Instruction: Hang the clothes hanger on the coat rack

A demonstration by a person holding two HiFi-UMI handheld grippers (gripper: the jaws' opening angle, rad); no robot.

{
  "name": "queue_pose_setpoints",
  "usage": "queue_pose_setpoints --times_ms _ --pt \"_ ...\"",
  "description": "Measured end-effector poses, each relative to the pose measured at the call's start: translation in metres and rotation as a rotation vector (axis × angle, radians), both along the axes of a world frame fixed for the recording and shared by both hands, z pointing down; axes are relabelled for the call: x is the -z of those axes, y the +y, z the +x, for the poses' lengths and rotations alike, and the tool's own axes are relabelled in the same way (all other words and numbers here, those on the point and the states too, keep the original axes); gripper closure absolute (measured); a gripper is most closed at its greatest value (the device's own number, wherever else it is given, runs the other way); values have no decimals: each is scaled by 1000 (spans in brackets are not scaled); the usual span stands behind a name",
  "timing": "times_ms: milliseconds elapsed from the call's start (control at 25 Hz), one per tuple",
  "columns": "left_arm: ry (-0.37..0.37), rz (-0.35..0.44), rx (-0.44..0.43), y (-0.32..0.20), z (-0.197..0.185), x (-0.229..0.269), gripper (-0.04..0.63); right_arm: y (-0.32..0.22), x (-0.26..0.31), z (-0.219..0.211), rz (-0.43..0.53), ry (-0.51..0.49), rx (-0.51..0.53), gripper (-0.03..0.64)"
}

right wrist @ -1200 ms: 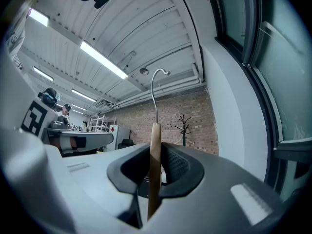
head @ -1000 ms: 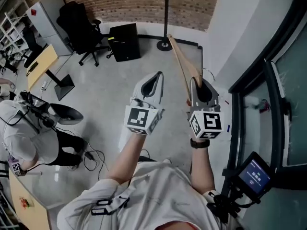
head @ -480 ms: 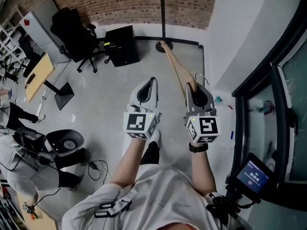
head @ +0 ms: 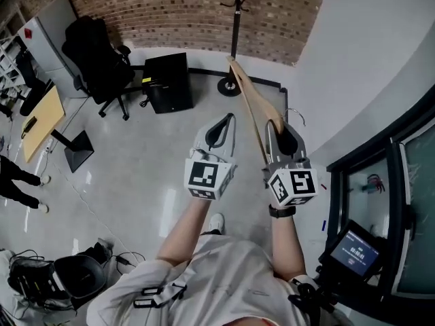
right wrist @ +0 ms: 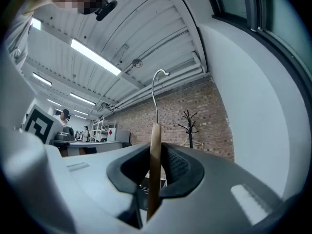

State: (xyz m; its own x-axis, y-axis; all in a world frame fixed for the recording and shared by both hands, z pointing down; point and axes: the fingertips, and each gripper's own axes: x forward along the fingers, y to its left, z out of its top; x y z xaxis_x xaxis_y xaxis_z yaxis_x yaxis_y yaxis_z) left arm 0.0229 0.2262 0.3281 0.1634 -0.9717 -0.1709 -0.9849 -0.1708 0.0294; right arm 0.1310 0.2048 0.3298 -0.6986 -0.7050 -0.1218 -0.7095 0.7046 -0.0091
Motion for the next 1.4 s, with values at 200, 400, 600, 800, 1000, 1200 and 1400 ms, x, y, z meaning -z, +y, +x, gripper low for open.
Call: queue_pose_setpoints --times_ms 200,400,600,800,1000,1200,1400 --pt "20 -57 -4 -44 -40 -8 594 -45 -3 -36 -39 0 -1 560" --pt "36 -84 18 -79 -53 -38 594 -87 -33 -52 -83 3 23 558" --pt "46 -112 40 -148 -63 -54 594 -158 -45 -65 -97 -29 62 558" --pt "28 -61 92 -243 -69 -43 594 -242 -30 -67 -49 -47 105 560" --pt "-22 -23 113 -320 -47 -26 594 -315 -11 -37 8 -55 79 560" --pt "-48 -61 157 -371 -61 -28 595 -381 -19 -45 -24 -51 101 559" --pt "-67 -89 144 -429 -73 -46 597 -440 -46 -63 -83 -25 107 559"
